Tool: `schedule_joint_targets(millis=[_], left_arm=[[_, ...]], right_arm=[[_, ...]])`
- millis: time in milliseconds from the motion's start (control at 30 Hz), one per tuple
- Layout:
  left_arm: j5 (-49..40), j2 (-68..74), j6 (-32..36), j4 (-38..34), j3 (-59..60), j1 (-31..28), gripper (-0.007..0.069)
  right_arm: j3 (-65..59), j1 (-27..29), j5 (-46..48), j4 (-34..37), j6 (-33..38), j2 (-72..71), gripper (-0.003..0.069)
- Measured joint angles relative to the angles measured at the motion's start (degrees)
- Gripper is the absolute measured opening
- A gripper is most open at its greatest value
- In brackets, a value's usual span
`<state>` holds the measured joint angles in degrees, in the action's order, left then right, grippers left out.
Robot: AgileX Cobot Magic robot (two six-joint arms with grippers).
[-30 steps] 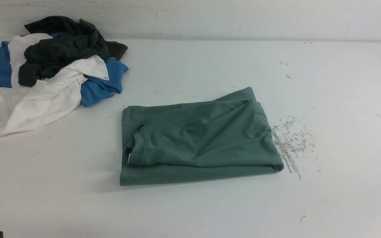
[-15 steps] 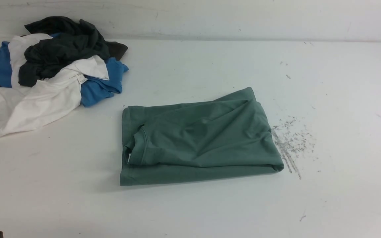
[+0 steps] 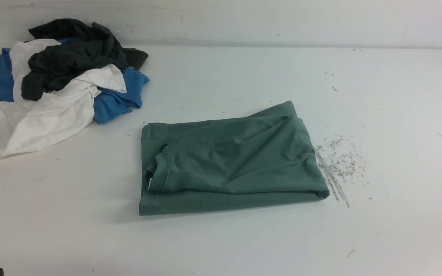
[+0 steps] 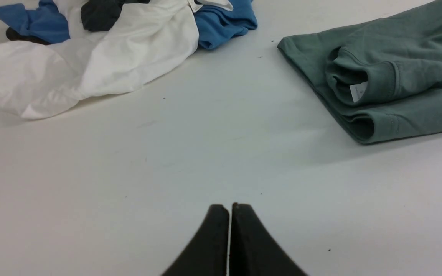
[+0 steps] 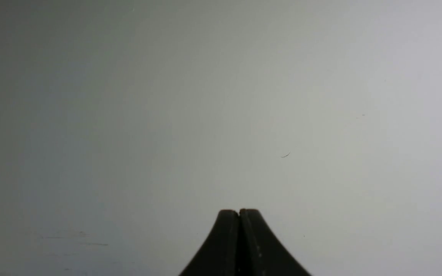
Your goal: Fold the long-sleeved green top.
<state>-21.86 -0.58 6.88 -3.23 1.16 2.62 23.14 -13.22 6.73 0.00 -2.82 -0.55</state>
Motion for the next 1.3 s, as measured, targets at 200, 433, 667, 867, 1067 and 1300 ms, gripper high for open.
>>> schedule_joint_targets(millis=[200, 433, 667, 867, 1067, 1300], left_arm=[[0.0, 0.0, 0.0, 0.0, 0.0, -0.1, -0.0003], [0.0, 0.0, 0.0, 0.0, 0.0, -0.1, -0.0003], [0.0, 0.0, 0.0, 0.0, 0.0, -0.1, -0.0003], [0.0, 0.0, 0.0, 0.0, 0.0, -0.1, -0.0003], [0.0, 0.0, 0.0, 0.0, 0.0, -0.1, -0.0003], [0.0, 0.0, 0.0, 0.0, 0.0, -0.1, -0.0003]], right_arm=[[-7.3, 8.3, 1.6, -1.2, 0.0, -0.3, -0.0015], [-23.3, 18.5, 4.6, -1.7, -0.1, -0.3, -0.0015], [-24.6, 20.9, 14.1, -1.8, -0.1, -0.2, -0.0015], [-24.5, 18.9, 14.3, -1.8, 0.0, -0.2, -0.0015], [-24.5, 15.9, 14.3, -1.8, 0.0, -0.2, -0.0015], [-24.5, 15.8, 14.3, -1.8, 0.0, -0.2, -0.0015]])
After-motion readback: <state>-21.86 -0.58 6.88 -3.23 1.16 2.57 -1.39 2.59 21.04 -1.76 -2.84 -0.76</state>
